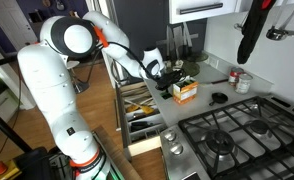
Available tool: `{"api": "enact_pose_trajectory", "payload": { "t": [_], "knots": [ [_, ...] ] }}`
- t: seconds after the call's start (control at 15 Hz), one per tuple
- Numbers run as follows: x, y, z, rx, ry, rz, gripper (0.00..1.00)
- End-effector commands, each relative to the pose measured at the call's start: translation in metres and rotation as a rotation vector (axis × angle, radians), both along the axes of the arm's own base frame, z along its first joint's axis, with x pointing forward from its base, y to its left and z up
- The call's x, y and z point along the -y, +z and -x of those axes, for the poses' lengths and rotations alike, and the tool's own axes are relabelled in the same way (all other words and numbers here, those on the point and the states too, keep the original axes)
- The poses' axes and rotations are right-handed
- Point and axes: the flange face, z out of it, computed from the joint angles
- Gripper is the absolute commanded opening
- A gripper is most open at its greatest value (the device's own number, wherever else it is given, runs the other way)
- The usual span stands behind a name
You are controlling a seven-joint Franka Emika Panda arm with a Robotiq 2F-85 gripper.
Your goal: Take the green thing out of the box and put it into the drawer then close it
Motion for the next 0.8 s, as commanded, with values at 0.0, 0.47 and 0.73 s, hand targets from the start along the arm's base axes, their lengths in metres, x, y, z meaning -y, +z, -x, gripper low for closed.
{"api": "enact_pose_trajectory", "payload": {
  "t": [0.0,0.47,0.73],
  "knots": [
    [0.006,-0.013,-0.005,0.038,-0.012,0.01,0.0],
    [0.016,-0.021,-0.009,0.063,-0.028,0.029,0.0],
    [0.012,-0.029,0.0,-0.007,-0.01,0.029,0.0]
  ]
}}
